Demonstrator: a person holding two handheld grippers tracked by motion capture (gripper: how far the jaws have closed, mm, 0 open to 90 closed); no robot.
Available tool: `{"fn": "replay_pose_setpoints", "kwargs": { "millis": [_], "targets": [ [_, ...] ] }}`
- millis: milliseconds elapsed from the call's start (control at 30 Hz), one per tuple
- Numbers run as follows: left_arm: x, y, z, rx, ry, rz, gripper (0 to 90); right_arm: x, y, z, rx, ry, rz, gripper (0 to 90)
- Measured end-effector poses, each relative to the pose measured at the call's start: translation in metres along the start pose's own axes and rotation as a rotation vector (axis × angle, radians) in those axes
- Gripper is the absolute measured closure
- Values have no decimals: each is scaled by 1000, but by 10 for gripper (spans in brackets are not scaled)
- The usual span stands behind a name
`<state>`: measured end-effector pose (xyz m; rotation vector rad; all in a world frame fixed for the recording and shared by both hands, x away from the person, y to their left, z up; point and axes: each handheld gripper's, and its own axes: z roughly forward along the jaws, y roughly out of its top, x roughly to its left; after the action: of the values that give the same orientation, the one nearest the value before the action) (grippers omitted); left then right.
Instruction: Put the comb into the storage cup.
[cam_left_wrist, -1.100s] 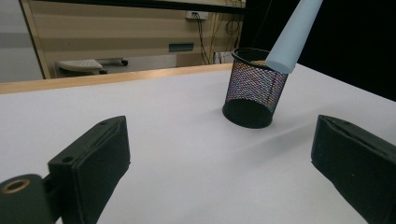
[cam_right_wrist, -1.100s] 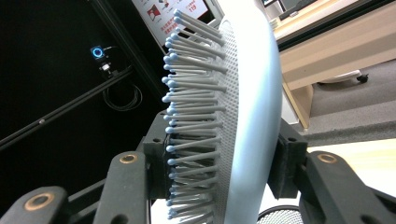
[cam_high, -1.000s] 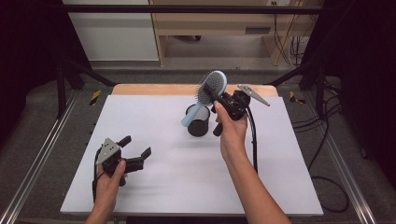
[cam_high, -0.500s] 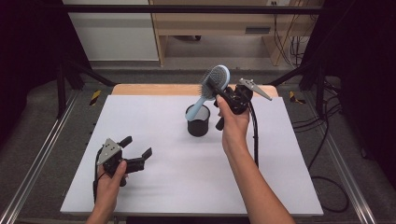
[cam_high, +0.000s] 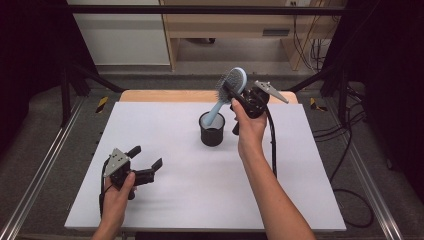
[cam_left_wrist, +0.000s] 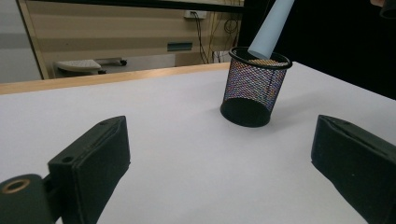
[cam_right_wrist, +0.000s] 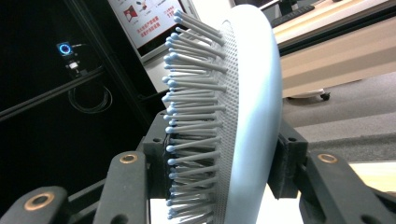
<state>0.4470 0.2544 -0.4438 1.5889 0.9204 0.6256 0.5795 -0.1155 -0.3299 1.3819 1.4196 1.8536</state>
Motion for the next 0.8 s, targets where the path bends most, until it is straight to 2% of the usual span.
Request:
{"fn": "replay_pose_setpoints", "kwargs": {
  "millis": [333,800],
  "targets": [
    [-1,0,2,3,-14,-3,45,-6,-3,2,7,-26,-42,518],
    [-1,-1,2,9,-14,2,46,-11,-8,5,21,-34,-54,517]
  ]
}}
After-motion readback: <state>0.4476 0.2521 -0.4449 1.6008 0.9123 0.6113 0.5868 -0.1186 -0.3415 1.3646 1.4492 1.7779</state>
